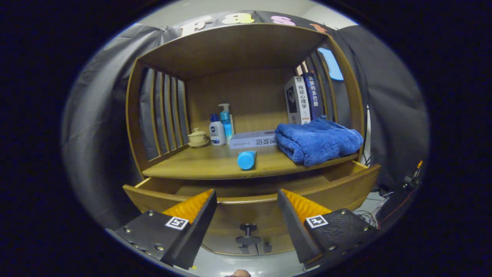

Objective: Pull open the drawer, take out the items inside it, and place them on the countertop above the cabinet.

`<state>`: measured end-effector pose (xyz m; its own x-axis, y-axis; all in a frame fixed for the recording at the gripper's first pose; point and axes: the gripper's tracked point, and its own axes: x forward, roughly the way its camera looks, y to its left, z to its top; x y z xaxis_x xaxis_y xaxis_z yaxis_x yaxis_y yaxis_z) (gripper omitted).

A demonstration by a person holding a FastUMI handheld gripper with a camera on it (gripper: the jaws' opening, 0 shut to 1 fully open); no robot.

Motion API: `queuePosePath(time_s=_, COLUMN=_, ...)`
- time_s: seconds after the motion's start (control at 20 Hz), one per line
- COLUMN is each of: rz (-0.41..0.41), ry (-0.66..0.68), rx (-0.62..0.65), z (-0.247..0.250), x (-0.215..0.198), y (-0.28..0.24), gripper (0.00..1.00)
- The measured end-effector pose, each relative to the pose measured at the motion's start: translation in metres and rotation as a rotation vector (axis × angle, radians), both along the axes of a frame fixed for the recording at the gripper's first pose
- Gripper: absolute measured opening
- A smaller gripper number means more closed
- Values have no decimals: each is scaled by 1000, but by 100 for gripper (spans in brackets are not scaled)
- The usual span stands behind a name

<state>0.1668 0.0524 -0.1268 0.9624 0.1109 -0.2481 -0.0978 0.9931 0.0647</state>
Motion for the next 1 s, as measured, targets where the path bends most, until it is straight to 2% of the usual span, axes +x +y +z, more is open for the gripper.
queuePosePath(time_s=0.25, rz=12, ry=-4, rx=18, z=-1, x=23, y=3, gripper=95)
queuePosePath(time_s=1.0, rz=1, ry=-10, rx=63, z=-1, x=51, y=7, gripper=96)
